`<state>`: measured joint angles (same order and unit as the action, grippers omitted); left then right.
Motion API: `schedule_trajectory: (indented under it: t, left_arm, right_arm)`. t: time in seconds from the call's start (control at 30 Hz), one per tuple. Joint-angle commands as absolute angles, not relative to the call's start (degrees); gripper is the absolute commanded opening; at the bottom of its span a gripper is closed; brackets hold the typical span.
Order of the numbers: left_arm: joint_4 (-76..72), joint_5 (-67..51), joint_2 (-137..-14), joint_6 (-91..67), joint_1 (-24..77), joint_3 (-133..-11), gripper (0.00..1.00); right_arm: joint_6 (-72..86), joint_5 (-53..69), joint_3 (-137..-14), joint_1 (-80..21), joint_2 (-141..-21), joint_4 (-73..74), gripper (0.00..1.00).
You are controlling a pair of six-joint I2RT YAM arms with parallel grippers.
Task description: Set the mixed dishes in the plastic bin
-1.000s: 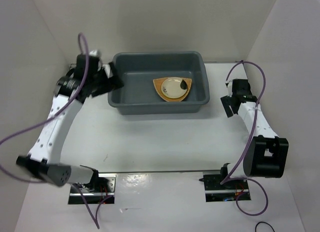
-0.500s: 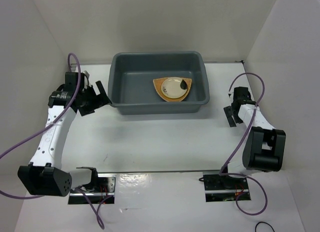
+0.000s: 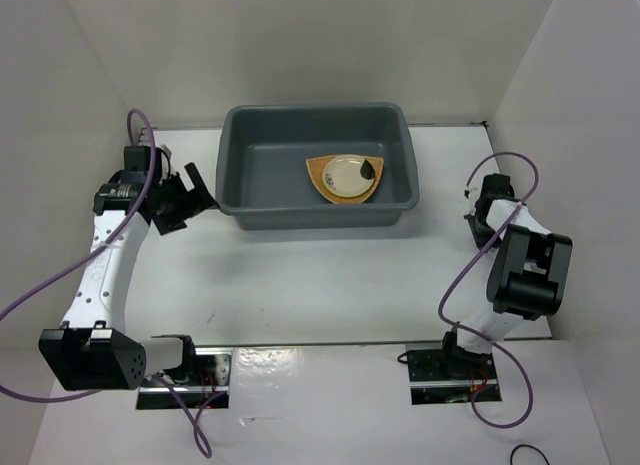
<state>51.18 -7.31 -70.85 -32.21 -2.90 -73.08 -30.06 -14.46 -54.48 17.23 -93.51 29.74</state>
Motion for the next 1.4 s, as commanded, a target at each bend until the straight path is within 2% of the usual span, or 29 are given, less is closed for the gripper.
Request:
schedule_trajectory:
  t: [0.0, 0.1, 0.17, 0.23, 0.4, 0.53, 0.67, 0.73, 0.77, 0.8, 0.87, 0.9, 1.0, 1.07, 1.13, 1.2, 1.3, 1.37]
  left_arm:
    - [50.6, -5.6, -70.1, -33.7, -3.9, -72.9, 1.00]
    - [51.7, -2.2, -67.6, -33.7, -3.9, -72.2, 1.00]
    - [53.8, 1.6, -65.9, -33.2, -4.5, -72.2, 1.00]
    - [56.5, 3.4, -64.9, -31.8, -5.0, -72.2, 1.00]
    - [61.2, 5.0, -59.2, -31.3, -5.5, -72.9, 1.00]
    - [64.0, 5.7, -55.6, -31.3, -5.5, -72.9, 1.00]
    - [62.1, 4.5, -52.7, -30.1, -5.5, -70.0, 1.00]
    - [60.1, 4.5, -52.1, -29.4, -5.5, -69.2, 1.00]
    - [60.1, 4.5, -52.1, -29.4, -5.5, -68.6, 1.00]
    - [59.6, 4.5, -52.1, -29.4, -5.5, -68.6, 1.00]
    - [58.4, 4.5, -52.9, -28.9, -5.0, -67.7, 1.00]
    - [57.8, 4.5, -53.4, -28.9, -5.0, -67.7, 1.00]
    - [57.3, 4.5, -53.4, -28.9, -4.5, -66.9, 1.00]
    - [57.3, 4.5, -53.4, -28.9, -4.5, -66.9, 1.00]
    - [57.3, 4.5, -52.9, -28.9, -4.0, -66.4, 1.00]
    - [57.3, 4.5, -52.9, -28.9, -4.0, -66.4, 1.00]
    - [57.3, 4.5, -52.9, -28.9, -3.4, -66.4, 1.00]
    - [57.3, 4.5, -52.9, -29.4, -3.4, -66.4, 1.00]
  right_arm:
    - [-29.8, -8.7, -59.5, 14.4, -89.6, 32.5, 0.00]
    - [-29.3, -11.4, -66.8, 9.1, -85.3, 33.7, 0.00]
    - [-28.7, -11.4, -76.6, 3.9, -85.3, 34.8, 0.00]
    - [-28.7, -7.0, -88.2, -1.9, -86.9, 37.3, 0.00]
    - [-31.8, -2.6, -104.2, -17.4, -96.1, 37.9, 0.00]
    - [-31.8, 2.2, -121.6, -26.4, -109.2, 42.9, 0.01]
    - [-34.7, 11.8, -140.1, -31.9, -128.9, 53.3, 0.09]
    - [-35.5, 13.8, -160.4, -33.0, -137.9, 60.3, 0.09]
    - [-34.7, 13.3, -170.1, -33.7, -149.4, 68.0, 0.09]
    - [-34.7, 11.5, -173.9, -35.4, -149.5, 68.1, 0.09]
    - [-34.7, 8.4, -164.0, -37.0, -147.6, 59.5, 0.07]
    - [-34.7, 8.4, -163.8, -37.7, -149.7, 59.4, 0.06]
    - [-33.5, 9.6, -176.3, -38.5, -158.0, 63.6, 0.06]
    - [-34.1, 9.6, -172.7, -38.5, -157.1, 61.0, 0.06]
    - [-34.7, 10.2, -179.2, -39.0, -162.8, 64.6, 0.12]
    - [-36.0, 9.4, -176.8, -39.9, -162.3, 64.6, 0.14]
    - [-36.0, 8.8, -179.8, -41.0, -165.7, 66.2, 0.20]
    - [-36.0, 8.3, -179.8, -41.6, -165.7, 66.7, 0.26]
